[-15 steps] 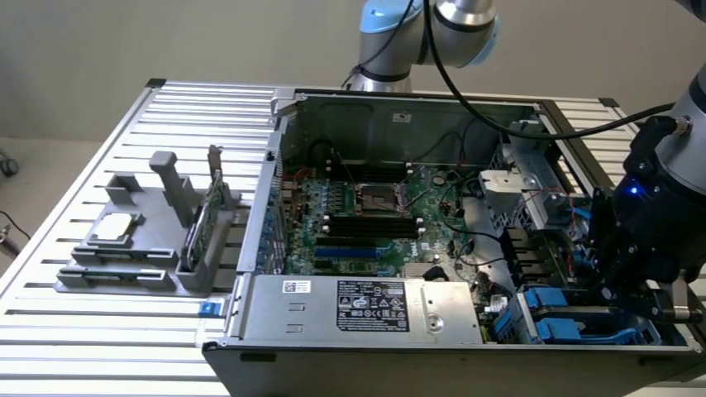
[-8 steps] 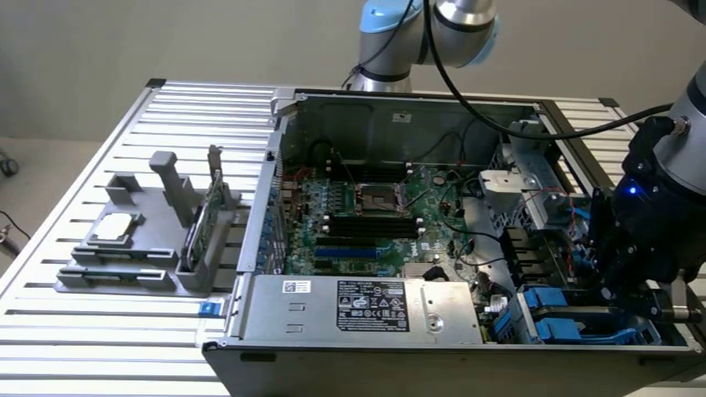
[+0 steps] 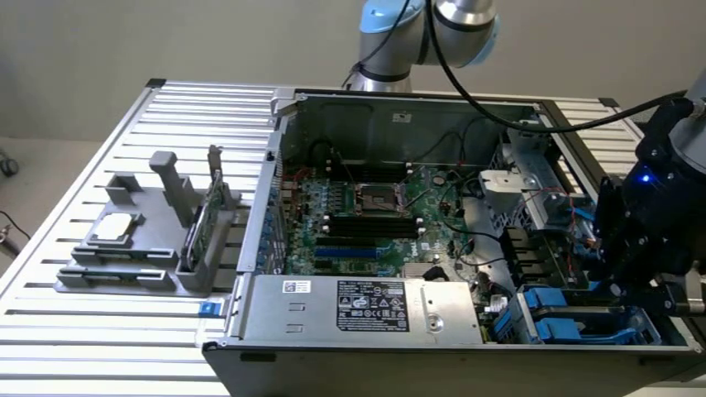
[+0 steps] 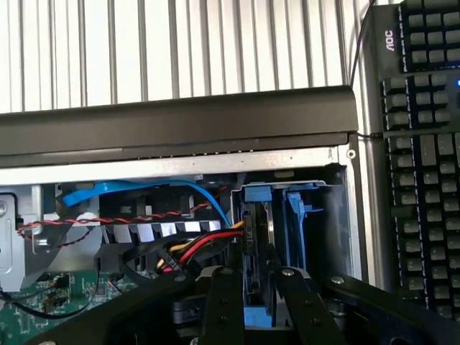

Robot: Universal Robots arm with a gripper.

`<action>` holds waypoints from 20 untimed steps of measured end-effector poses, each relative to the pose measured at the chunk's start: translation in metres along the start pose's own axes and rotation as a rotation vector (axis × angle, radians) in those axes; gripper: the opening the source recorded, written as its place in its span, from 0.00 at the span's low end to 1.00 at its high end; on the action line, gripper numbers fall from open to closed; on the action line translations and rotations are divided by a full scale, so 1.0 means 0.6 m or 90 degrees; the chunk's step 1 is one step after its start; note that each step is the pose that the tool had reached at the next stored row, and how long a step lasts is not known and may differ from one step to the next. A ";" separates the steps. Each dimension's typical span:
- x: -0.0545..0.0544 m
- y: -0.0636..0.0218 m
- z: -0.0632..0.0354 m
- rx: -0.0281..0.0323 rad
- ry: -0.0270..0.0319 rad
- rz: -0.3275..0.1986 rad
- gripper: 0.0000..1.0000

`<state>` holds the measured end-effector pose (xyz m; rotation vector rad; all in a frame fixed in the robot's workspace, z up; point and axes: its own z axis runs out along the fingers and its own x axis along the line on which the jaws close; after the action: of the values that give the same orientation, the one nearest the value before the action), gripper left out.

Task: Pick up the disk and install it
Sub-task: 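Insert the first disk wire, then insert the second disk wire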

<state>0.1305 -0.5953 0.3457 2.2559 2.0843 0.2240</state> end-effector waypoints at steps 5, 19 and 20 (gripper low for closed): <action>-0.001 -0.013 -0.006 0.0002 0.0028 0.000 0.25; -0.003 -0.043 -0.011 0.0014 0.0053 -0.001 0.25; -0.003 -0.043 -0.011 0.0014 0.0053 -0.001 0.25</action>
<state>0.1037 -0.5953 0.3483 2.2588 2.0910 0.2317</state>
